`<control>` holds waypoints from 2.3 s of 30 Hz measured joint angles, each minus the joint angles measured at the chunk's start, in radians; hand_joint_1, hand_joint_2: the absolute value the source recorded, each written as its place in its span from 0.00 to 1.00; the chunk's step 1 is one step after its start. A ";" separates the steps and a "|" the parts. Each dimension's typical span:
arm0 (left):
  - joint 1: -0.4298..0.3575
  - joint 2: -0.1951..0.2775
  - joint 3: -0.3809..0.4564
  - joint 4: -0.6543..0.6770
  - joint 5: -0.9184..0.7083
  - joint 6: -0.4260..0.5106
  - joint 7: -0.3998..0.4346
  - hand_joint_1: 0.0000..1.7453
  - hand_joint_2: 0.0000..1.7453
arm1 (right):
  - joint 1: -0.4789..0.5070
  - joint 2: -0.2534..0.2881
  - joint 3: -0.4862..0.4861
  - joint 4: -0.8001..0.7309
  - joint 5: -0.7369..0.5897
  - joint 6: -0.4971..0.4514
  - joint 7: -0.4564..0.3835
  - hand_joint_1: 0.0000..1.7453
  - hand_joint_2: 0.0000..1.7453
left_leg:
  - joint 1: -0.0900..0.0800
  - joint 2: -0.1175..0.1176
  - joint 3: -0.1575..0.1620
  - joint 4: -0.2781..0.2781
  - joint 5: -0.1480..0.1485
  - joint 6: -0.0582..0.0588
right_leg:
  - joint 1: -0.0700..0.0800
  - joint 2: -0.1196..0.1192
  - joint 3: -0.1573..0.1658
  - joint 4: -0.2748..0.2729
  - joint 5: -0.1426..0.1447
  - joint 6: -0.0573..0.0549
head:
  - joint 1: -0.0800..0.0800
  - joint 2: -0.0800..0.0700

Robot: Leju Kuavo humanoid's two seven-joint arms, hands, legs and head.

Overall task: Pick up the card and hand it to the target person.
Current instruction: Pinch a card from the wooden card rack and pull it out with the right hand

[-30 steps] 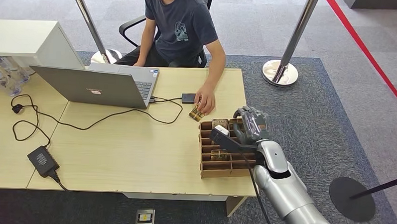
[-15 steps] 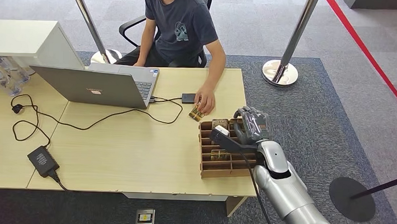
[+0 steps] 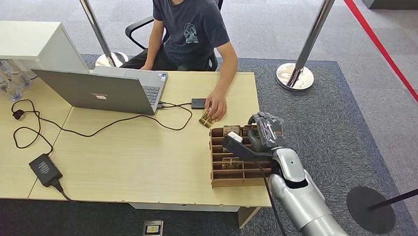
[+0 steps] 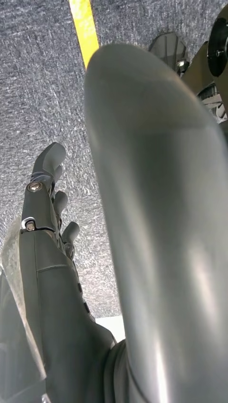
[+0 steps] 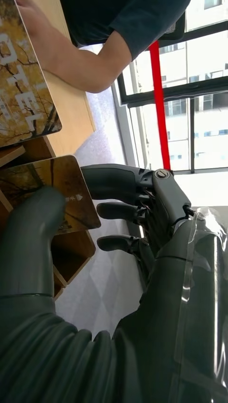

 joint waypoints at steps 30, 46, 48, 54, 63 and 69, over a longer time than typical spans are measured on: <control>0.000 0.000 0.000 0.000 -0.010 0.000 -0.009 0.00 0.00 | 0.011 -0.028 -0.007 -0.021 0.002 -0.017 -0.001 0.77 1.00 | 0.000 0.000 0.001 0.000 0.000 0.000 | 0.000 0.000 0.000 0.000 0.000 0.000 | 0.000 0.000; 0.000 0.000 0.000 0.001 -0.010 0.000 -0.002 0.00 0.00 | 0.015 -0.029 -0.008 -0.029 0.009 -0.012 -0.002 1.00 1.00 | 0.000 0.000 0.001 0.000 0.000 0.000 | 0.000 0.000 0.001 0.000 0.000 0.000 | 0.000 0.000; 0.000 0.000 0.000 0.001 -0.009 0.000 -0.001 0.00 0.00 | 0.016 -0.028 -0.008 -0.031 0.013 -0.012 -0.002 1.00 1.00 | 0.000 0.000 0.001 0.000 0.000 0.000 | 0.000 0.000 0.001 0.000 0.000 0.000 | 0.000 0.000; 0.000 0.000 0.000 0.001 -0.009 -0.001 -0.001 0.00 0.00 | 0.019 -0.025 -0.008 -0.039 0.021 -0.009 0.000 1.00 1.00 | 0.000 0.000 0.001 0.000 0.000 0.000 | 0.000 0.000 0.000 0.000 0.000 0.000 | 0.000 0.000; 0.000 0.000 0.000 0.001 -0.008 -0.002 0.001 0.00 0.00 | 0.025 -0.023 -0.007 -0.058 0.035 0.011 0.008 1.00 1.00 | 0.000 0.000 0.000 0.000 0.000 0.000 | 0.000 0.000 0.000 0.000 0.000 0.000 | 0.000 0.000; 0.000 0.000 0.000 0.001 -0.008 -0.002 -0.001 0.00 0.00 | 0.040 -0.024 -0.007 -0.084 0.044 0.012 0.009 1.00 1.00 | 0.000 0.000 0.000 0.000 0.000 0.000 | 0.000 0.000 0.000 0.000 0.000 0.000 | 0.000 0.000</control>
